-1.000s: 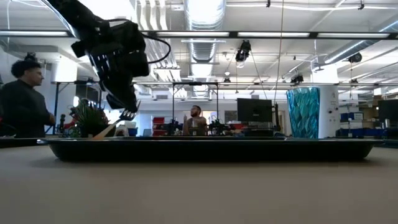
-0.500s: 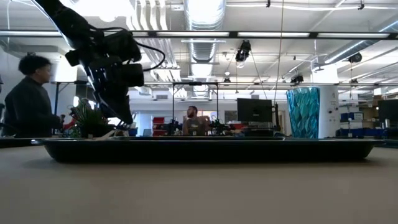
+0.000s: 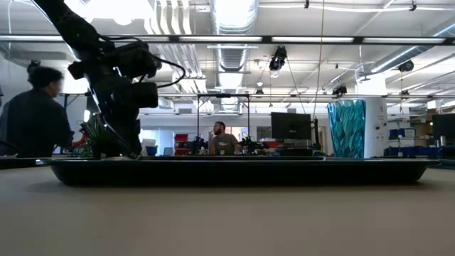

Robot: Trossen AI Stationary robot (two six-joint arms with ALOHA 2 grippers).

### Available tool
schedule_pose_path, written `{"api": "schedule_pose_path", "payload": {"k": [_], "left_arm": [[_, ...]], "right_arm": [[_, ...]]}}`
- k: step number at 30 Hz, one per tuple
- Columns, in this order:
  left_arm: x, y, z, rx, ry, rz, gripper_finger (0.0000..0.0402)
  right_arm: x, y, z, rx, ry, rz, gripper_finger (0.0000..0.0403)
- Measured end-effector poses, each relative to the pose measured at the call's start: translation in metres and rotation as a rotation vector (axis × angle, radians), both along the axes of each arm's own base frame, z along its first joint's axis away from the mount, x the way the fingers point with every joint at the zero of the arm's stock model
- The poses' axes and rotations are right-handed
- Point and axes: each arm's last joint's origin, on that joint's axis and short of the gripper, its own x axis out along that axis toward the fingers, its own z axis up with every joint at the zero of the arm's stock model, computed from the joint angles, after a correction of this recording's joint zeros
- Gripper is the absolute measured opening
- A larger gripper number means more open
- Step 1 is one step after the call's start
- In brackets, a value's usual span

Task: Pick and place plate/cup/fork/spoon on tray
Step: Put the orange fork on the left of the black serving tray, then put the orange spoon on the black serving tray to the right of the orange fork

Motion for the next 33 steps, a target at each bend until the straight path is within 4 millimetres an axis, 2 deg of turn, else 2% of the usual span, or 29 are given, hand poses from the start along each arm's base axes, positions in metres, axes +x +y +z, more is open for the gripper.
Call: {"api": "schedule_pose_path", "payload": {"k": [8, 27, 33], "left_arm": [[0.004, 0.002, 0.003, 0.035, -0.048, 0.007, 0.0052], [0.003, 0.004, 0.003, 0.072, -0.03, 0.033, 0.0052], [0.004, 0.005, 0.023, 0.08, -0.04, 0.065, 0.0052]], "right_arm": [[0.0, 0.0, 0.0, -0.001, -0.002, 0.0, 0.0009], [0.0, 0.0, 0.0, -0.002, -0.004, 0.0, 0.0009], [0.0, 0.0, 0.0, -0.002, -0.004, 0.0, 0.0009]]}}
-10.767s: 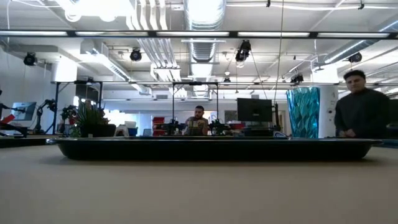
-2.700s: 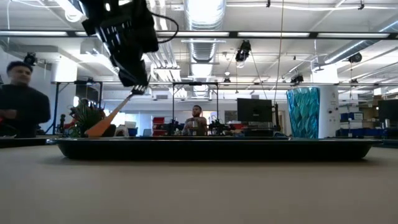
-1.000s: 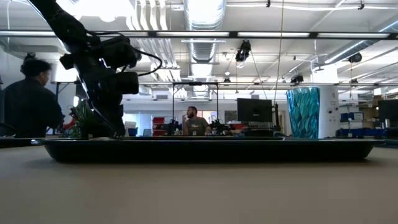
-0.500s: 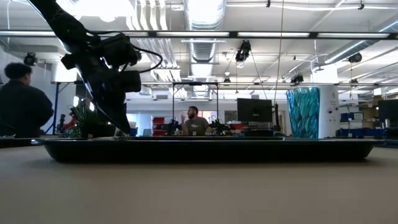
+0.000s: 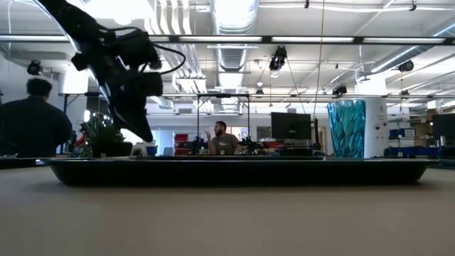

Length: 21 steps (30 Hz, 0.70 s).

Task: Pick and place plate/cup/fork/spoon on tray
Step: Put the orange spoon on the black serving tray to the right of the orange fork

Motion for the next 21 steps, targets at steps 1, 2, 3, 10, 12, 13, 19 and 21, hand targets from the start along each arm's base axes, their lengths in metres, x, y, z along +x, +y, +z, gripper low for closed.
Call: {"api": "schedule_pose_path", "payload": {"k": [1, 2, 3, 10, 12, 13, 19, 21], "left_arm": [[-0.001, 0.0, 0.004, -0.012, 0.012, 0.011, 0.0052], [-0.002, -0.001, 0.009, -0.031, 0.028, 0.026, 0.0052], [-0.005, -0.002, 0.015, -0.05, 0.046, 0.031, 0.0052], [-0.028, -0.029, 0.046, -0.211, 0.163, -0.032, 0.0052], [-0.036, -0.038, 0.051, -0.251, 0.189, -0.012, 0.0052], [-0.04, -0.042, 0.053, -0.27, 0.193, -0.003, 0.0052], [-0.053, -0.07, 0.06, -0.39, 0.199, 0.023, 0.0052], [-0.055, -0.08, 0.059, -0.422, 0.219, 0.021, 0.0052]], "right_arm": [[0.0, 0.0, 0.0, 0.0, 0.0, 0.0, 0.0009], [0.0, 0.0, 0.0, 0.0, 0.0, 0.0, 0.0009], [0.0, 0.0, 0.0, 0.0, 0.0, 0.0, 0.0009], [0.0, 0.0, 0.0, 0.0, 0.001, 0.0, 0.0009], [0.0, 0.0, 0.0, 0.001, 0.002, 0.0, 0.0009], [0.0, 0.0, 0.0, 0.001, 0.003, 0.0, 0.0009], [0.0, 0.0, -0.001, 0.002, 0.006, 0.001, 0.0009], [0.0, 0.0, -0.001, -0.001, 0.005, 0.0, 0.0009]]}}
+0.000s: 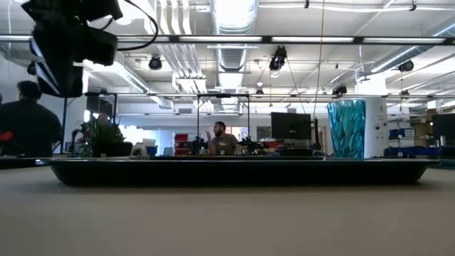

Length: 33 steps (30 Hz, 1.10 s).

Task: Pick and place plate/cup/fork/spoon on tray
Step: Put the orange spoon on the black serving tray to the right of the orange fork

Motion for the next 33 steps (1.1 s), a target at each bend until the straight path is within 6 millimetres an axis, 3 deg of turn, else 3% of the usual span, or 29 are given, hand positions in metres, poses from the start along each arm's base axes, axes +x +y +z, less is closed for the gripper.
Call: {"api": "schedule_pose_path", "payload": {"k": [9, 17, 24, 33], "left_arm": [[0.01, -0.037, -0.006, -0.086, 0.068, -0.05, 0.0052], [0.03, -0.066, -0.036, -0.153, 0.154, -0.117, 0.0059], [0.036, -0.077, -0.056, -0.162, 0.263, -0.125, 0.0118], [0.05, -0.08, -0.064, -0.126, 0.163, -0.103, 0.0186]], "right_arm": [[0.0, 0.0, 0.0, 0.0, 0.001, 0.001, 0.0009], [0.0, 0.0, 0.0, 0.0, 0.001, 0.002, 0.0009], [0.0, 0.0, -0.001, -0.015, 0.007, 0.009, 0.0009], [-0.001, 0.001, -0.002, -0.012, 0.017, 0.011, 0.0009]]}}
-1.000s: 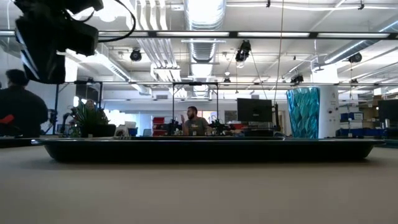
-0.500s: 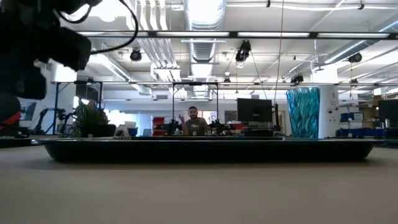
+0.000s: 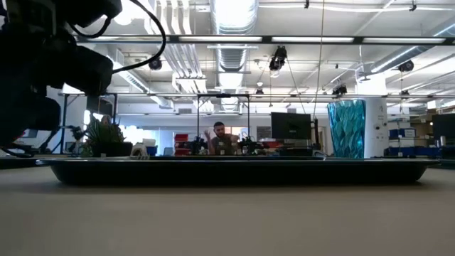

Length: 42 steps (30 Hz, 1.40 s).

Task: Pick and place plate/cup/fork/spoon on tray
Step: Put the orange spoon on the black serving tray to the right of the orange fork

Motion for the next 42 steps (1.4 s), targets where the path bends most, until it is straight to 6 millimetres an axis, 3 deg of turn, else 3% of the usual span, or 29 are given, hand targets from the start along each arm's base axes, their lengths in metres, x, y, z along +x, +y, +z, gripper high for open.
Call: {"api": "schedule_pose_path", "payload": {"k": [22, 30, 38, 42], "left_arm": [[-0.003, -0.008, -0.006, -0.021, -0.006, -0.044, 0.019], [-0.015, -0.006, -0.023, 0.02, 0.044, -0.047, 0.019], [-0.004, -0.01, -0.019, -0.028, -0.091, -0.045, 0.019], [-0.004, -0.012, -0.025, -0.021, -0.062, -0.052, 0.019]], "right_arm": [[-0.001, 0.0, 0.0, 0.001, -0.004, -0.002, 0.0009], [-0.001, 0.0, 0.001, 0.0, -0.007, -0.003, 0.0009], [-0.001, 0.0, 0.001, -0.002, -0.013, -0.011, 0.0009], [-0.001, 0.0, 0.003, -0.008, -0.029, -0.011, 0.0009]]}}
